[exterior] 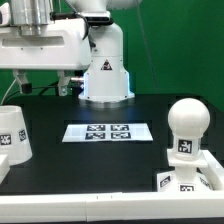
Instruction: Assemble lamp
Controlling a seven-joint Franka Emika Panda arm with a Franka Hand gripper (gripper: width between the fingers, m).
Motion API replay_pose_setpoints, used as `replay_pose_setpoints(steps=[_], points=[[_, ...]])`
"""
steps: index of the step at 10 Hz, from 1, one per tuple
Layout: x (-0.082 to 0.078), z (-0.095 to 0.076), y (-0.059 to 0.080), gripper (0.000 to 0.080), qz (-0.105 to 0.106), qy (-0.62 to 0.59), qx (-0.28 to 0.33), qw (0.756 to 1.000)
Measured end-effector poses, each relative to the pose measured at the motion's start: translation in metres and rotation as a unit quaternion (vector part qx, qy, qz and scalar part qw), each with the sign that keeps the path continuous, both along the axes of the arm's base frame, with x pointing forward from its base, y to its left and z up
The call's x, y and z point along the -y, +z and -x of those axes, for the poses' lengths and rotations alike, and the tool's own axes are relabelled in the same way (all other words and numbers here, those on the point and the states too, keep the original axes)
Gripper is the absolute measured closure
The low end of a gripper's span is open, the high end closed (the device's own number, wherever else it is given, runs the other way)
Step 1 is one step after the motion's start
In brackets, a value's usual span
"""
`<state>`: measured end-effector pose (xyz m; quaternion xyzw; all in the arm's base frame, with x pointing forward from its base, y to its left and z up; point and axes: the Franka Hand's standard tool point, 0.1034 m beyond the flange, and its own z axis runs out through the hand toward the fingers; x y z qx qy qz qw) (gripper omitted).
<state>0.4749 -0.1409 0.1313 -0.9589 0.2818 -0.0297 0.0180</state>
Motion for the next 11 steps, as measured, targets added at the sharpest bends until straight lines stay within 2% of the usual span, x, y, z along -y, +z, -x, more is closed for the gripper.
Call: replay_pose_setpoints(steps=[3, 5, 6, 8, 10, 11], points=[[0.027, 0.011, -0.02, 0.0101, 0.017, 0.04, -0.008, 0.999], [0.036, 0.012, -0.022, 0.0101, 0.022, 0.057, -0.011, 0.998], [0.039, 0.014, -0.027, 0.0101, 0.024, 0.056, -0.015, 0.998], [0.039, 0.017, -0.046, 0.0101, 0.038, 0.057, -0.025, 0.997], [0.038, 0.019, -0.049, 0.0101, 0.039, 0.058, -0.029, 0.997], [0.038, 0.019, -0.049, 0.0225, 0.039, 0.058, -0.029, 0.997]])
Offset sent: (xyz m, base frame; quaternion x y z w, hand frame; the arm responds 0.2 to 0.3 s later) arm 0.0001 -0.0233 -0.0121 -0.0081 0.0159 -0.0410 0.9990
